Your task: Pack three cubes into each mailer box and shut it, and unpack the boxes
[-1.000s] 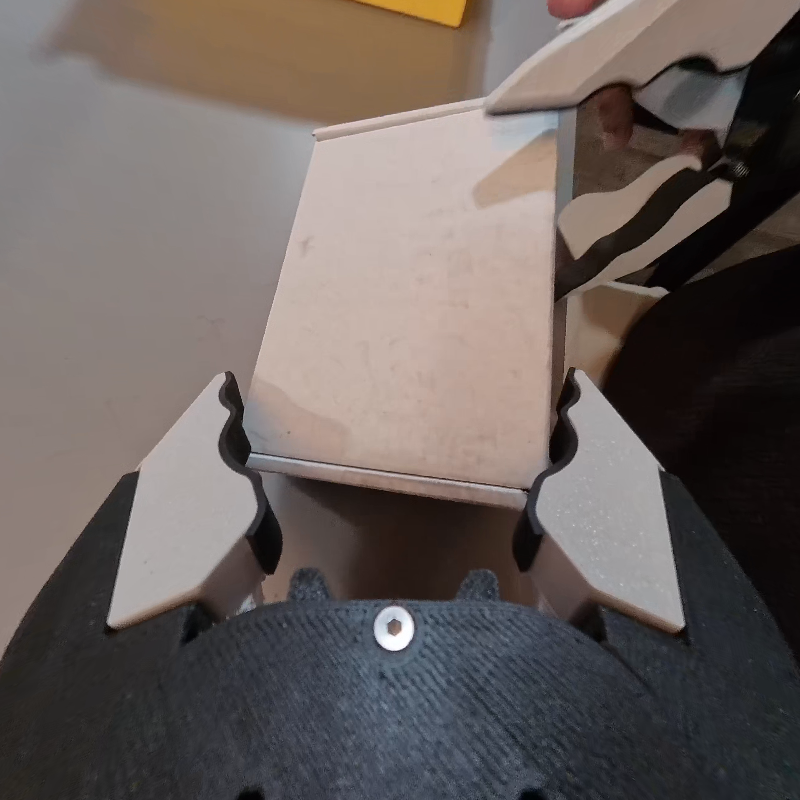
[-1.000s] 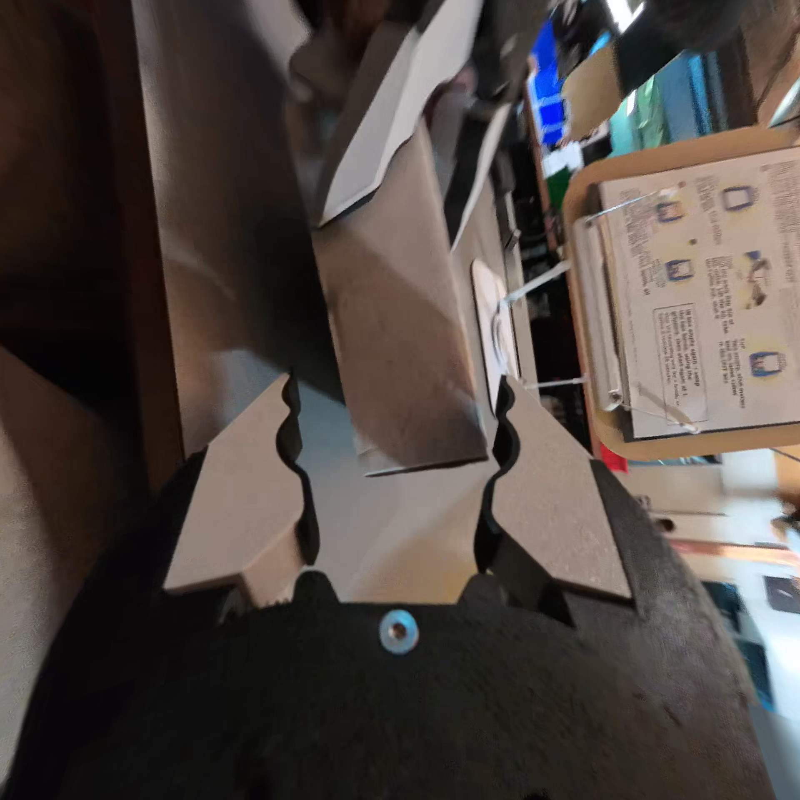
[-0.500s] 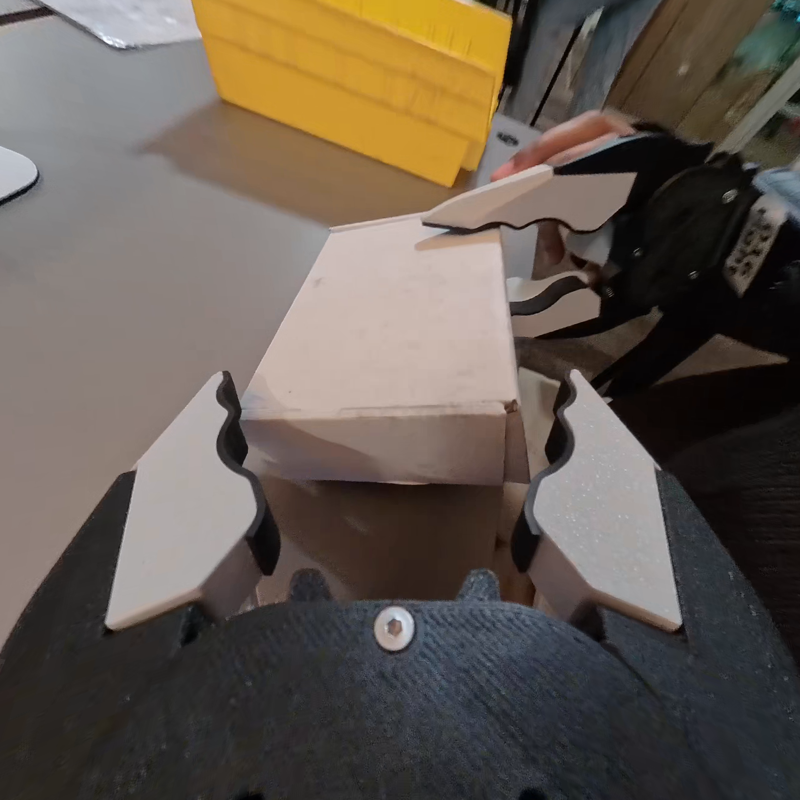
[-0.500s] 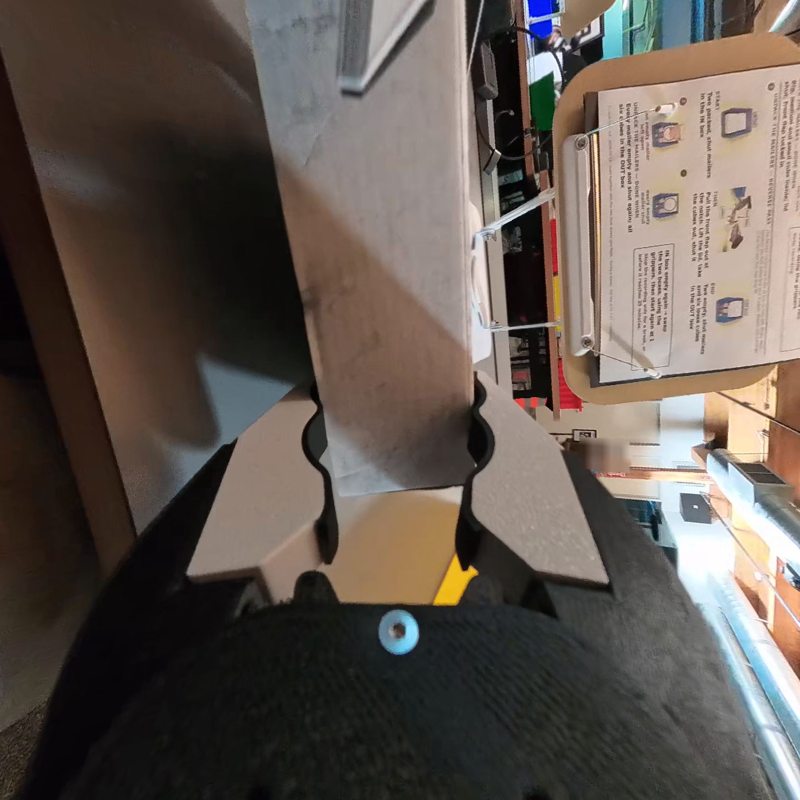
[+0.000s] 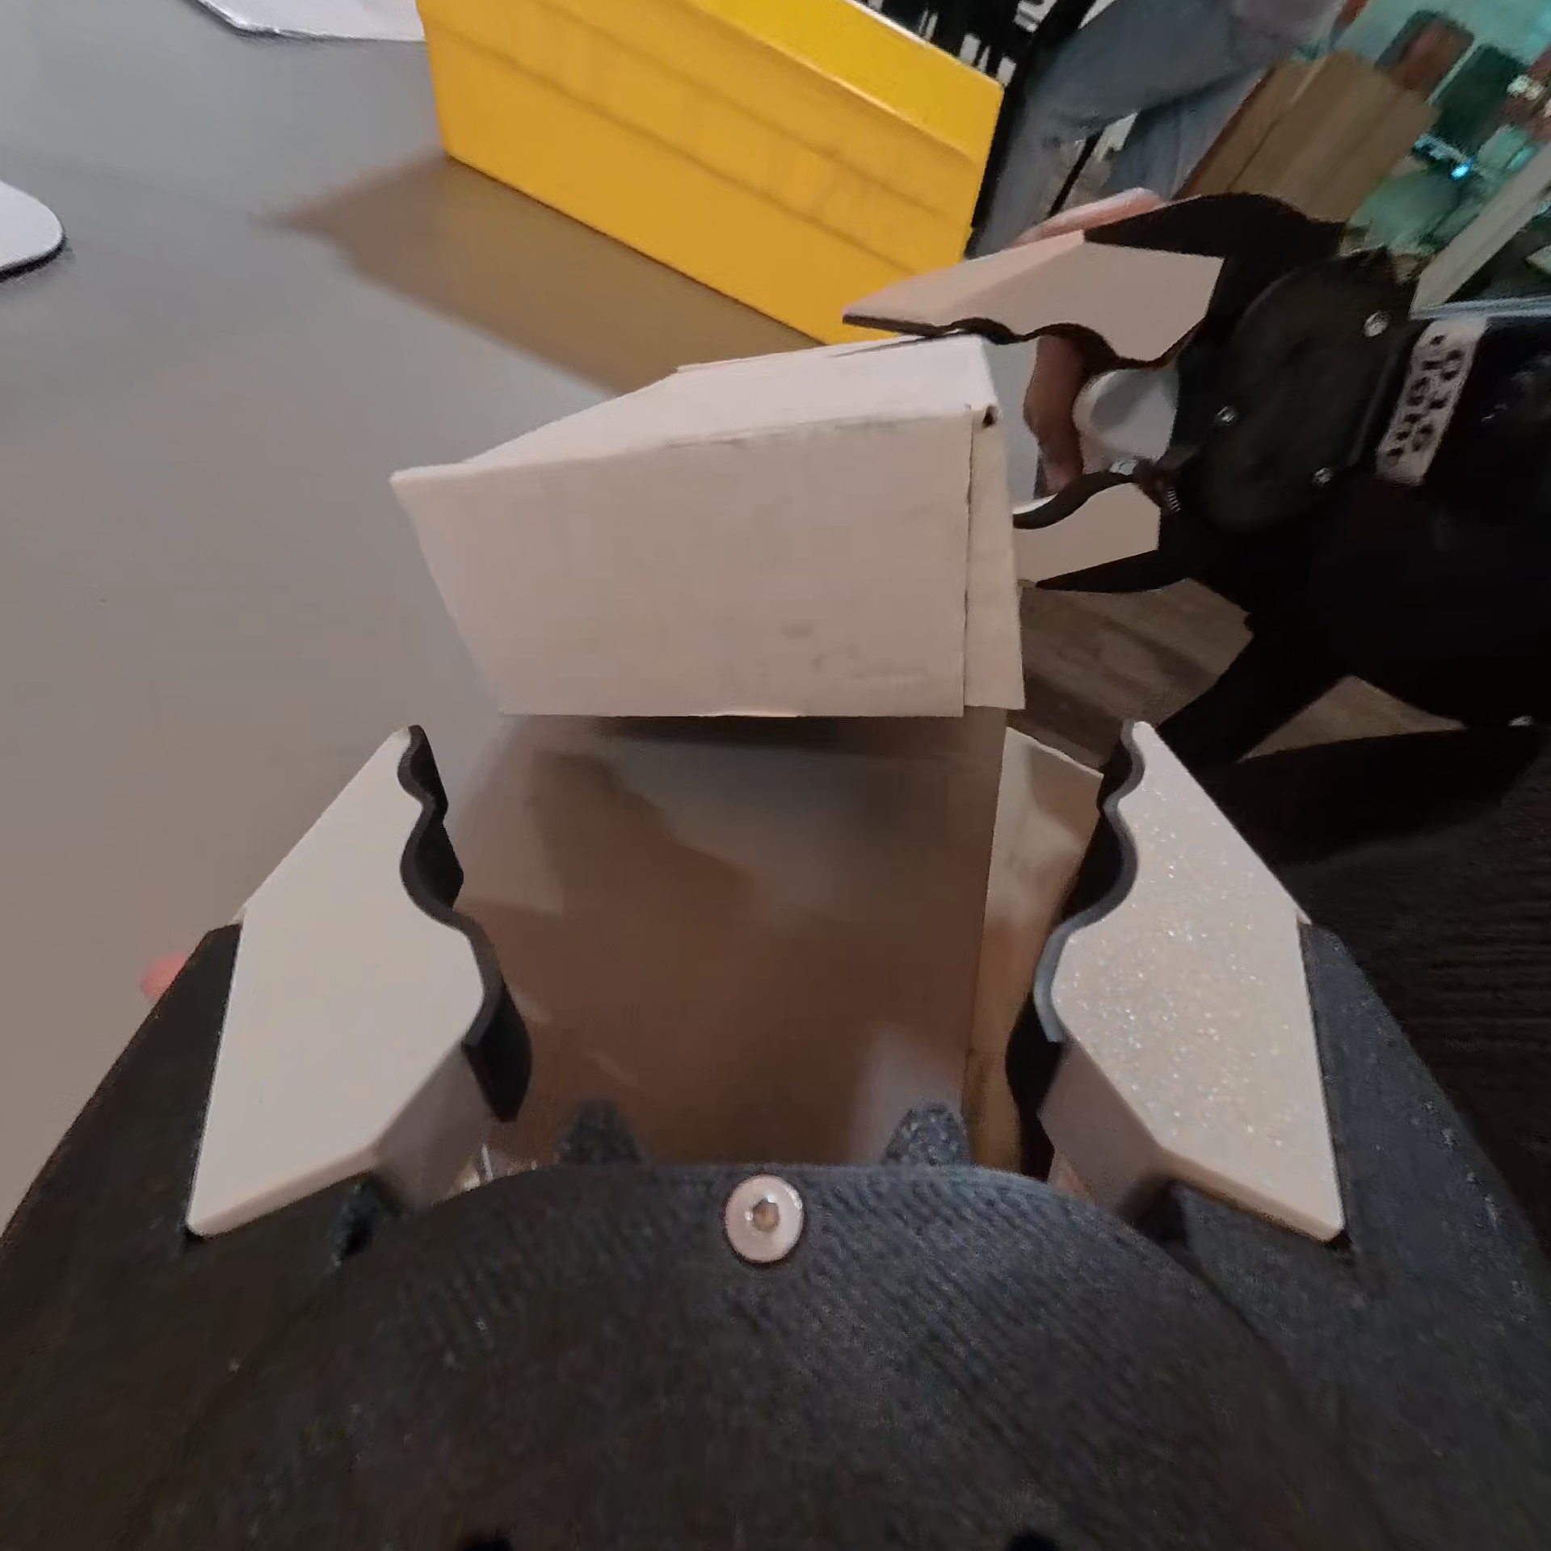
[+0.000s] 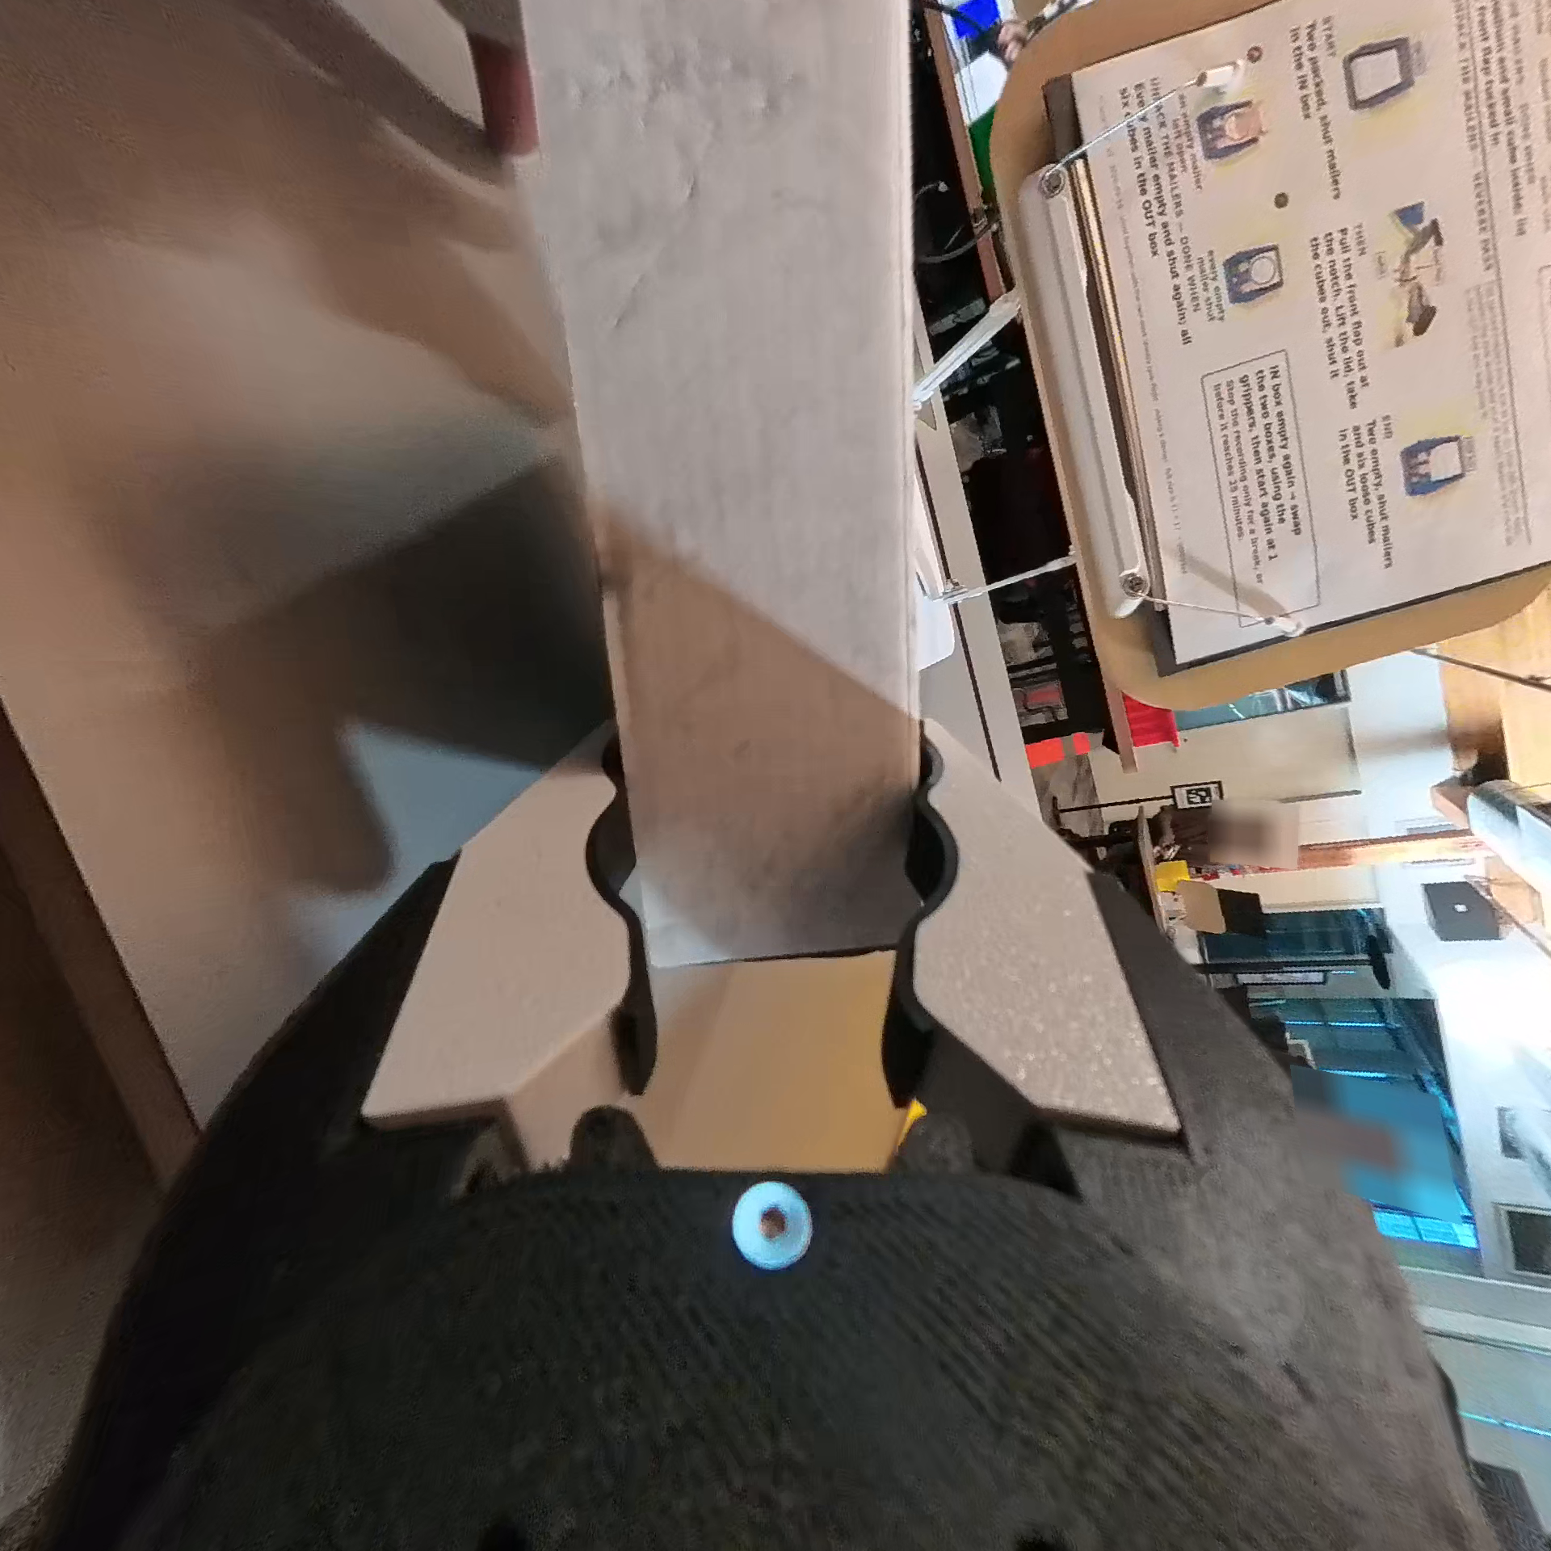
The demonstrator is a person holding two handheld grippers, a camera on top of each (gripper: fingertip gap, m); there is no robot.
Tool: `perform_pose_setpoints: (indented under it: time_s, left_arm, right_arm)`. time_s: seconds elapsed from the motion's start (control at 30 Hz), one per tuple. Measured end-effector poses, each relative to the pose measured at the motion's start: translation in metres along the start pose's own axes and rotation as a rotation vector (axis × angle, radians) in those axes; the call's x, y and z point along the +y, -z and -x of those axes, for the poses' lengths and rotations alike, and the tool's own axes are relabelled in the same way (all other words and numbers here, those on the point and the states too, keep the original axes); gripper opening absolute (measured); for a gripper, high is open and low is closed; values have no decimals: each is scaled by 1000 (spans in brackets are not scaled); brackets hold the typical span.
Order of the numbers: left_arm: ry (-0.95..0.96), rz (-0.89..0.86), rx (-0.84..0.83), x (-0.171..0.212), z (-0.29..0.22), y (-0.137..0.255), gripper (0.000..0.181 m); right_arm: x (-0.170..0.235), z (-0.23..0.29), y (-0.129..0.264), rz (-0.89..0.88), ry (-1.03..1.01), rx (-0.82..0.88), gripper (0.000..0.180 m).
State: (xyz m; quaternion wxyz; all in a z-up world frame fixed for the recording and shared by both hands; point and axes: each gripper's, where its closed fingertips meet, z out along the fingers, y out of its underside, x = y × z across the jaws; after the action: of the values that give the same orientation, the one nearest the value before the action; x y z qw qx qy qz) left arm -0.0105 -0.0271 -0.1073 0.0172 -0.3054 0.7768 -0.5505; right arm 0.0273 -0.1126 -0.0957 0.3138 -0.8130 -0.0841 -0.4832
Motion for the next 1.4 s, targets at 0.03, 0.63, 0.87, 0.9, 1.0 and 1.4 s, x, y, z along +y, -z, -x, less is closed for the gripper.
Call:
perform_pose_setpoints:
  time_s: [0.03, 0.63, 0.87, 0.9, 1.0, 1.4]
  left_arm:
    - [-5, -1, -12, -1, 0, -3, 151]
    - [93, -21, 64, -1, -4, -8, 136]
    - [68, 3, 40, 1, 0, -7, 127]
    - [63, 9, 31, 2, 1, -7, 125]
    - [53, 30, 15, 3, 2, -7, 124]
    - [120, 41, -49, -3, -5, -19, 124]
  right_arm:
    - [-1, -1, 0, -5, -7, 1, 65]
    - [-18, 9, 7, -113, 22, -42, 65]
    - [-18, 10, 7, -114, 26, -44, 65]
    - [-18, 10, 7, -112, 27, -45, 65]
    - [-16, 11, 6, -102, 32, -44, 65]
    - [-25, 2, 9, -84, 82, 33, 68]
